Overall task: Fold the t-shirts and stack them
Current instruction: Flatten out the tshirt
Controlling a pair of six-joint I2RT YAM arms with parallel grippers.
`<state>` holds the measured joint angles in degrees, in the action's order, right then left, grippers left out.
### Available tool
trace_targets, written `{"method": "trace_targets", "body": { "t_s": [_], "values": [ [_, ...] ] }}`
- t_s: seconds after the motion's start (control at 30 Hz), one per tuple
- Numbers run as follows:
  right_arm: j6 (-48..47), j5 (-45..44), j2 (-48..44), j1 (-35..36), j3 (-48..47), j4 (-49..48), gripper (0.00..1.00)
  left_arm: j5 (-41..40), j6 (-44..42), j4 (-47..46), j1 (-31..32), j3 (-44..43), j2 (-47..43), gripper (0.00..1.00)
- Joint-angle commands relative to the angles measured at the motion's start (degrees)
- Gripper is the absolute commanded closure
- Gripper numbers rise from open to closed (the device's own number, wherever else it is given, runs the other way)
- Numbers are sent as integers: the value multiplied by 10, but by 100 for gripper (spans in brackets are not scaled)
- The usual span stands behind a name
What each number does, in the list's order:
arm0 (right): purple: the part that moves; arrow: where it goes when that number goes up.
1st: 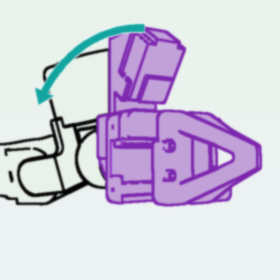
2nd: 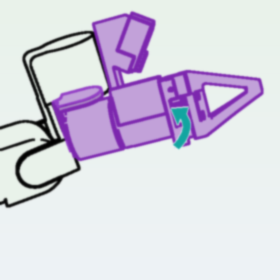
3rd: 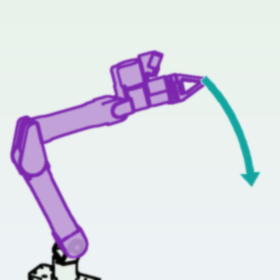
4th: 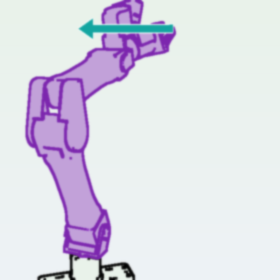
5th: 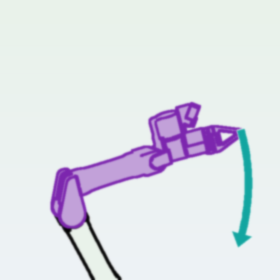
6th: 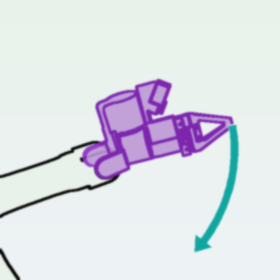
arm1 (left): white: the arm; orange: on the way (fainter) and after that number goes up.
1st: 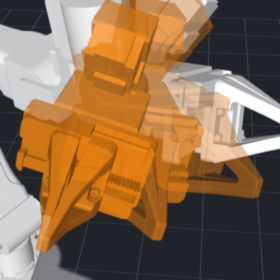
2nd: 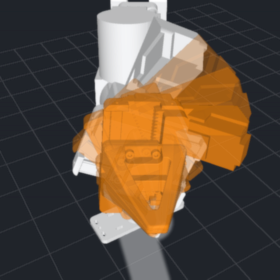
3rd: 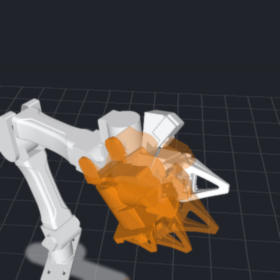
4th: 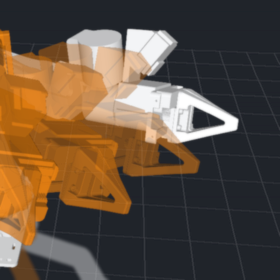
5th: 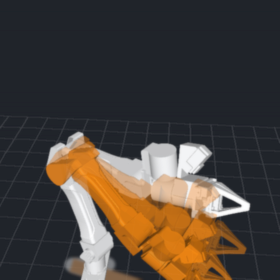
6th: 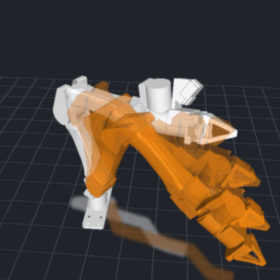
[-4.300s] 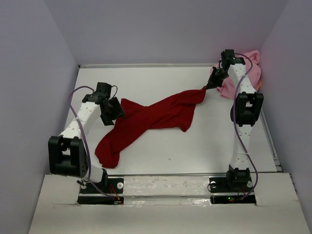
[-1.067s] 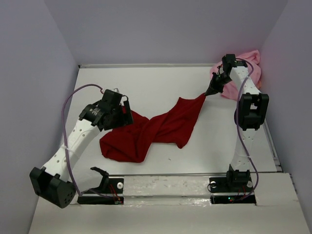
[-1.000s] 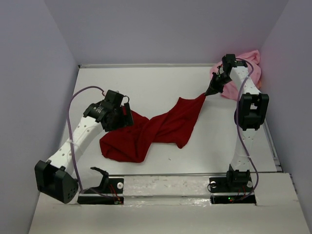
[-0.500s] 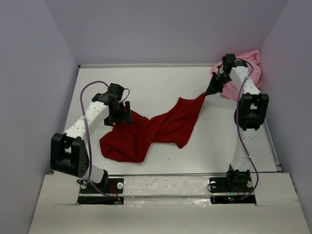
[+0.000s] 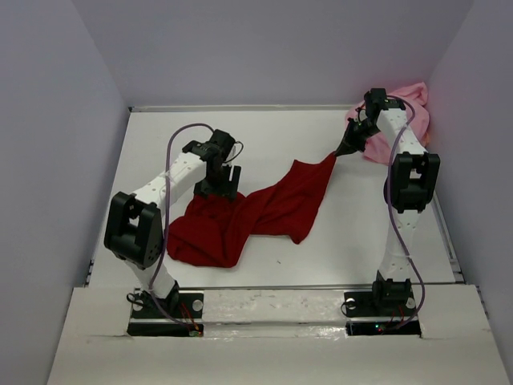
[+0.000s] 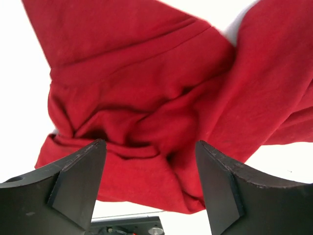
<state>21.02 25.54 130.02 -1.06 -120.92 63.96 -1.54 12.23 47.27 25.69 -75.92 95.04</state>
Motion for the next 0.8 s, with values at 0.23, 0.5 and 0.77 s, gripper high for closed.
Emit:
{"method": "trace_targets", "body": {
  "t_s": [0.23, 0.5, 0.77],
  "values": [
    [-3, 14, 9, -2, -44, 0, 100, 5, -28, 18, 0, 10, 2, 16],
    [-3, 19, 9, -2, -47, -2, 100, 6, -14, 24, -9, 12, -7, 13],
    [-4, 21, 5, -2, -42, -1, 100, 30, -8, 20, -21, 35, -43, 10]
  ]
}}
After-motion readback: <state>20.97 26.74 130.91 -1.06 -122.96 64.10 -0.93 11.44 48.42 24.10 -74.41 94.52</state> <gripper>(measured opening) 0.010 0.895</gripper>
